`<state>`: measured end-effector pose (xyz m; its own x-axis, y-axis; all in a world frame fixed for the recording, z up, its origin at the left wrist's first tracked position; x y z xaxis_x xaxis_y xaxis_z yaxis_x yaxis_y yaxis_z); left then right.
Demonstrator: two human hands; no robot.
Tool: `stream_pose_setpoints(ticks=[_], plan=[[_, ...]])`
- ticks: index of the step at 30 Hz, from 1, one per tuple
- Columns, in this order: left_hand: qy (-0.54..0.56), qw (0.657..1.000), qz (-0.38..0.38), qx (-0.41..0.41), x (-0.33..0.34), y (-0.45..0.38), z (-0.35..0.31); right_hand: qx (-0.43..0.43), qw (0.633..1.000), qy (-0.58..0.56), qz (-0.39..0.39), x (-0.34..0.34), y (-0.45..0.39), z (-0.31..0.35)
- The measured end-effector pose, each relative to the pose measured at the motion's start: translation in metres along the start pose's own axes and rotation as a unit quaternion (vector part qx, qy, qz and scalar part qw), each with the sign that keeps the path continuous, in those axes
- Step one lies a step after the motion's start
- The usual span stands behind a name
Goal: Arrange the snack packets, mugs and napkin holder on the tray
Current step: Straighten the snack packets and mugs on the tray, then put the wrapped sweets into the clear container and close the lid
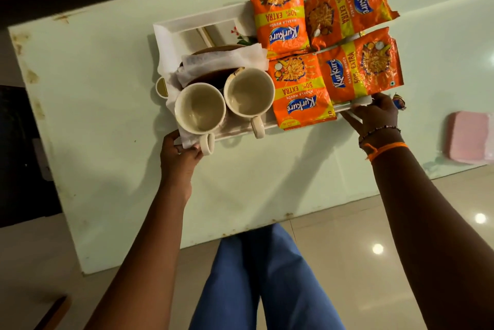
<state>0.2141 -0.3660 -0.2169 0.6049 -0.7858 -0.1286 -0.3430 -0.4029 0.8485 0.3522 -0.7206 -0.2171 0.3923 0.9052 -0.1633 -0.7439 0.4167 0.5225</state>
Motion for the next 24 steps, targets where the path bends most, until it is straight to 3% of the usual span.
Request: stream_pose_setpoints(ticks=[3,7,9,12,16,20,24], plan=[[0.09,0.994,0.036,-0.054,0.003,0.013,0.018,0.011,1.0,0.001,0.022,-0.004,0.008,-0.002],[0.081,0.984,0.088,-0.135,0.016,0.043,0.059,0.045,0.999,-0.011,0.012,-0.025,0.034,-0.013],[0.045,0.978,0.116,-0.165,0.029,0.064,0.081,0.019,1.0,0.018,0.006,-0.044,0.049,-0.014],[-0.003,0.969,0.159,-0.187,0.06,0.093,0.107,-0.088,0.99,0.111,0.01,-0.072,0.062,-0.002],[-0.06,0.954,0.208,-0.205,0.114,0.128,0.128,-0.254,0.884,0.389,-0.049,-0.122,0.05,0.035],[-0.096,0.945,0.236,-0.203,0.171,0.138,0.127,-0.253,0.842,0.456,-0.136,-0.168,0.005,0.06],[-0.094,0.937,0.283,-0.181,0.243,0.131,0.104,-0.198,0.817,0.531,-0.103,-0.195,-0.054,0.067]])
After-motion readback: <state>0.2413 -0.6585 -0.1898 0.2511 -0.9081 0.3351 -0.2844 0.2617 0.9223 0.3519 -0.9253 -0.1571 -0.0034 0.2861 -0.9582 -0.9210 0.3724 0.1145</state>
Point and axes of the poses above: each hand's wrist, its own y-axis away from the middle knuckle, its own x-axis out of the palm, z = x × y, the point moved 7 cm from there along -y, towards the middle knuckle, and after that the axes turned 12 degrees about -x, right-handed, at the moved point
